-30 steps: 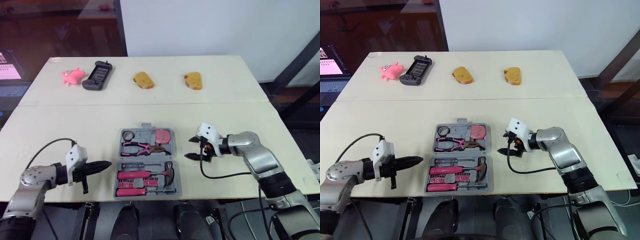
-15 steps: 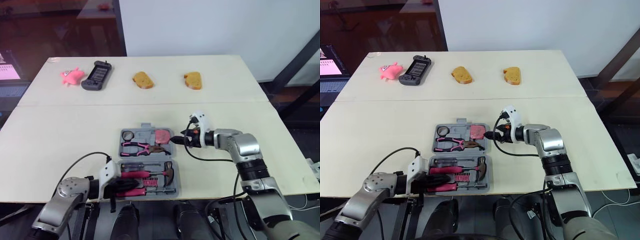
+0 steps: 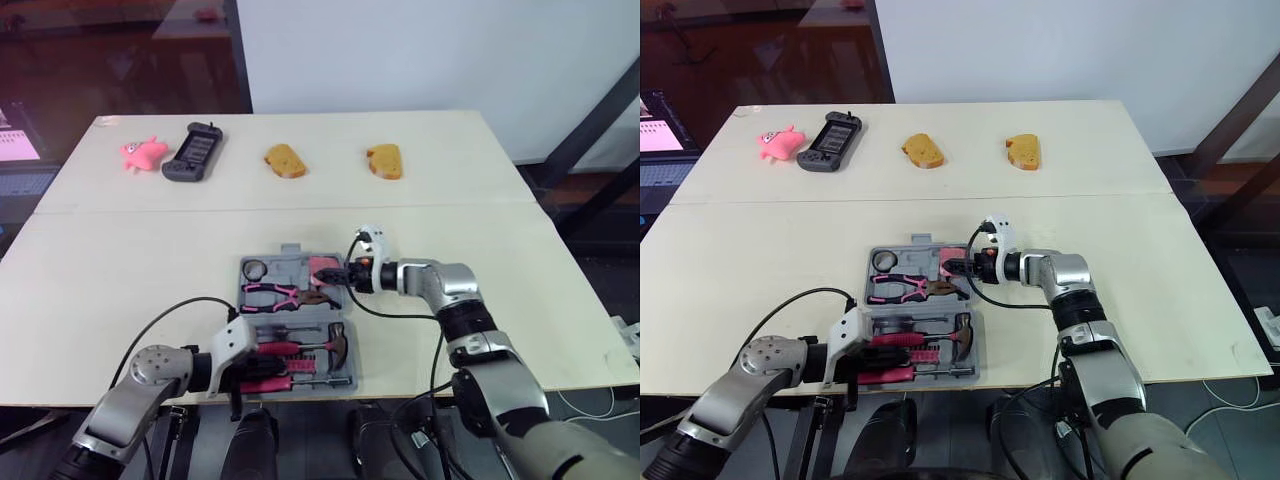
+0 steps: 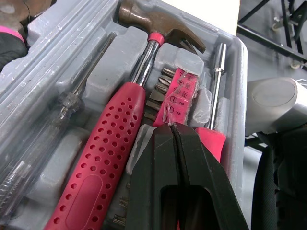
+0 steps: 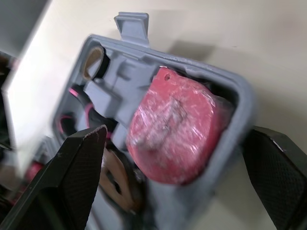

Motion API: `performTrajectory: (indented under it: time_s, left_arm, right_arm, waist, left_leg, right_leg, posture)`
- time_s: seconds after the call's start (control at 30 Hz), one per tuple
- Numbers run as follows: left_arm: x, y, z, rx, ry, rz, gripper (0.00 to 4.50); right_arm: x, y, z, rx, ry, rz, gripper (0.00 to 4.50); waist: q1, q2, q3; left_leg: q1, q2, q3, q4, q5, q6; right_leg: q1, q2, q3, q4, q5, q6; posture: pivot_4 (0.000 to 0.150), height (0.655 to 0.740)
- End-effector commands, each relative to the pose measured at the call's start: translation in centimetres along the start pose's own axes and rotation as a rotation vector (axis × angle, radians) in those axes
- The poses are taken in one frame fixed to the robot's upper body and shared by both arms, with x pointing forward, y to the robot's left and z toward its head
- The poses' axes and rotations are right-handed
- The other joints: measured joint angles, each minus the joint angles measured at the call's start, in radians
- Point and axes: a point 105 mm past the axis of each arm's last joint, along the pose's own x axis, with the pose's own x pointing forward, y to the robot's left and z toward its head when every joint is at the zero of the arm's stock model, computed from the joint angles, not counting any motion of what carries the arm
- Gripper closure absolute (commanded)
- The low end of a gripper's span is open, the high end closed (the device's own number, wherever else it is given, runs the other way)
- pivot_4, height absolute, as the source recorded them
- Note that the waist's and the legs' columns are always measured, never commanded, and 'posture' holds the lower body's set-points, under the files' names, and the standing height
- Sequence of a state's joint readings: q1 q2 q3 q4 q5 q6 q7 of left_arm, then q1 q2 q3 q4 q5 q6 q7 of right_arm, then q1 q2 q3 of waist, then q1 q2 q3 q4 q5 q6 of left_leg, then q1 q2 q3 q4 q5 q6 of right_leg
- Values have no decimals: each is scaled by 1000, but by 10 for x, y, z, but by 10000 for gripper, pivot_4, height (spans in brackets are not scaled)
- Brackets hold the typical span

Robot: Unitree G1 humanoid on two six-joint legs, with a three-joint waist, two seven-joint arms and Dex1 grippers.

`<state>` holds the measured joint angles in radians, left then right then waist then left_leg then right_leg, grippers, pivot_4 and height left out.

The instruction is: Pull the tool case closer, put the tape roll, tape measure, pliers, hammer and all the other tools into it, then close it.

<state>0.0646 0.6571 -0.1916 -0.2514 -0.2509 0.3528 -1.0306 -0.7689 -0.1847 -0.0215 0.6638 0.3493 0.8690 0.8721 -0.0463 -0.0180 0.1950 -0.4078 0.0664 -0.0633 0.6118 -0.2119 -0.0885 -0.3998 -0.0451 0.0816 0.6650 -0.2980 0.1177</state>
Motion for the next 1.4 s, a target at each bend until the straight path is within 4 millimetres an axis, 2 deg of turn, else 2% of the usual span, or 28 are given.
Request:
performTrajectory:
  time_s: [0.03,0.27,0.47,0.53,0.7,0.83,0.93,1.0,1.2,1.33,1.4]
  left_arm:
    - [5,-11,-7,-23,40,-36,45000]
    - [8,-19,-1,-57,13,-22,45000]
    - [10,-25,9,-75,-35,14,45000]
    - [3,-19,18,-83,-77,59,45000]
    - [-16,-6,26,-141,-126,141,45000]
    - [-39,-3,38,-131,-185,165,45000]
    - [-71,-6,37,-154,-192,190,45000]
    - [-97,-7,29,-194,-179,224,45000]
    - [-169,-3,-13,-288,-52,387,45000]
    - [-187,4,-16,-249,-33,425,45000]
    - [-190,12,-8,-203,-48,435,45000]
  right_arm:
    - [11,22,9,96,-54,158,235]
    - [-6,27,20,144,-123,264,235]
    - [-18,41,28,135,-161,363,235]
    - [-24,49,31,66,-172,411,235]
    - [-34,62,31,43,-164,506,235]
    - [-38,74,25,-7,-128,574,235]
    - [-46,88,21,-34,-101,648,235]
    - [-52,95,16,-58,-78,683,235]
    - [-75,119,-11,-132,1,757,235]
    - [-90,127,-33,-159,33,750,235]
    - [-100,126,-40,-191,25,708,235]
  waist:
    - [-1,0,0]
    - [-1,1,0]
    - [-1,1,0]
    - [-1,1,0]
    - [-2,1,1]
    - [-4,1,1]
    - [-9,1,1]
    - [-15,1,1]
    - [-21,0,1]
    - [-17,0,1]
    - [-11,-1,1]
  left_leg:
    - [0,0,0,0,0,0]
    - [0,0,0,0,0,0]
    - [-1,0,0,0,0,0]
    - [-1,0,0,0,0,0]
    - [-1,0,0,0,0,0]
    - [-2,0,0,-1,0,0]
    - [-2,0,0,-1,0,0]
    - [-2,0,0,-1,0,0]
    - [-3,0,1,-1,0,0]
    - [-3,0,1,-1,0,0]
    - [-3,0,1,-1,-1,-1]
  right_leg:
    - [0,0,0,0,0,0]
    - [-1,0,0,0,0,0]
    - [-1,0,0,0,0,0]
    - [-1,0,0,0,0,0]
    - [-2,0,0,0,0,0]
    - [-3,0,0,0,0,0]
    - [-3,0,0,0,0,0]
    - [-4,0,0,0,0,0]
    - [-5,0,0,-1,-3,-5]
    - [-5,-1,0,-2,-5,-8]
    - [-6,-1,0,-2,-5,-8]
  posture:
    - [1500,7400]
    - [1500,7400]
    - [1500,7400]
    - [1500,7400]
    - [1500,7400]
    - [1500,7400]
    - [1500,7400]
    - [1500,7400]
    - [1500,7400]
    - [1500,7400]
    - [1500,7400]
